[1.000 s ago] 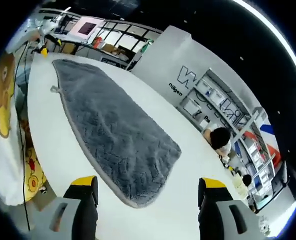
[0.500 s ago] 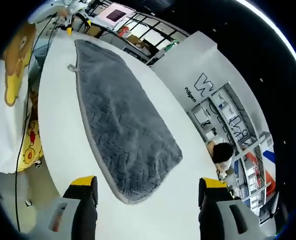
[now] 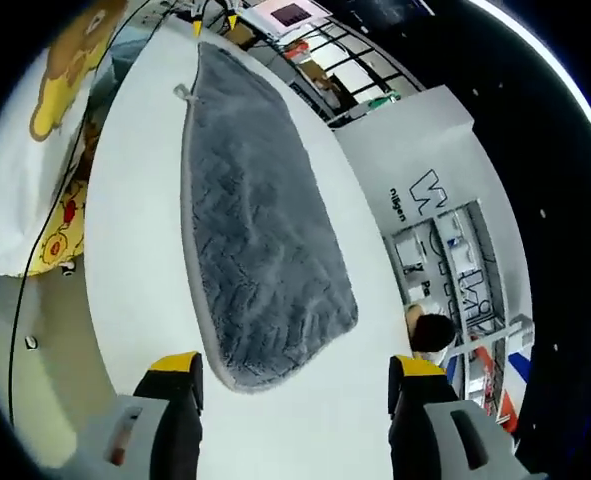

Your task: Fold the towel on the table until its edges align and the towel forms a compact rectangular stack.

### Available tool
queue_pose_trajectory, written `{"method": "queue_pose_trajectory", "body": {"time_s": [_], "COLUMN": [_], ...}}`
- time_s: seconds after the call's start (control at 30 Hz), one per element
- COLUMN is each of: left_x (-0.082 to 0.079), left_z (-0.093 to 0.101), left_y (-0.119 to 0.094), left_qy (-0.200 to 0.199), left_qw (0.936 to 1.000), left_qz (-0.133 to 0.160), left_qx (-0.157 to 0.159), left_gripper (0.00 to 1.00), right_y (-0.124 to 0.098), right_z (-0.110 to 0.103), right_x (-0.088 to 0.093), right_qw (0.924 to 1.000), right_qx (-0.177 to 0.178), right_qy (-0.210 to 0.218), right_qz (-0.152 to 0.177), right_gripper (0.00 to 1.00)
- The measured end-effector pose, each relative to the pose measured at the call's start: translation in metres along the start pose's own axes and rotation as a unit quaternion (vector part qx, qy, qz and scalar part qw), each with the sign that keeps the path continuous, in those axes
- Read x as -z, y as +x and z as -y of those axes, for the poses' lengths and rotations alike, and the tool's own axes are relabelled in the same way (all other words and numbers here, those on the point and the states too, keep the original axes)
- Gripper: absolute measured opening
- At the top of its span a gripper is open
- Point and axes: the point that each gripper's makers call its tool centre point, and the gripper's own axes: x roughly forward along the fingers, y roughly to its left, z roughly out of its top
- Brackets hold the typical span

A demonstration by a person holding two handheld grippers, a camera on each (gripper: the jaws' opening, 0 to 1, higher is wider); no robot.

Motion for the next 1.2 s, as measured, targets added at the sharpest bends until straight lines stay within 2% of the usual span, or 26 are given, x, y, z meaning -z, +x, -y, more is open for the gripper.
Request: {"method": "queue_pose_trajectory", "body": {"time_s": [0.07,0.2,0.33,0.37,0.47,0.63,0.93,1.2], "left_x": [-0.002,-0.002,0.000,0.001,0.004,0.007,0.007,0.007], "left_z": [0.004,0.010,0.013,0.014,0.012,0.017,0.023,0.021], "left_y": [0.002,0.005,0.006,0.009,0.012,0.016,0.022,0.026], "left_qy": [0.017,0.052,0.070,0.087,0.097,0.111,0.124,0.126], "left_qw": [0.9998,0.9983,0.9965,0.9938,0.9916,0.9861,0.9802,0.9800], "left_qz": [-0.001,-0.004,-0.011,-0.015,-0.017,-0.023,-0.033,-0.035], "left_qx": [0.007,0.026,0.046,0.067,0.084,0.122,0.151,0.149], "left_gripper": [0.47,0.42,0.38,0.36,0.30,0.30,0.28,0.27], "right_y": [0.000,0.003,0.004,0.007,0.011,0.015,0.022,0.024], "right_z": [-0.003,-0.008,-0.010,-0.009,-0.008,-0.012,-0.021,-0.026], "right_x": [-0.002,-0.001,0.000,-0.001,0.000,0.000,-0.003,-0.001], "right_qw": [0.9997,0.9989,0.9981,0.9974,0.9965,0.9945,0.9908,0.9887], "right_qx": [-0.006,-0.023,-0.035,-0.050,-0.059,-0.079,-0.111,-0.123], "right_qy": [-0.022,-0.040,-0.049,-0.052,-0.059,-0.067,-0.077,-0.086], "right_qz": [0.005,-0.004,-0.010,-0.007,-0.007,-0.007,-0.009,-0.013], "right_gripper": [0.74,0.72,0.69,0.68,0.66,0.62,0.56,0.56]}}
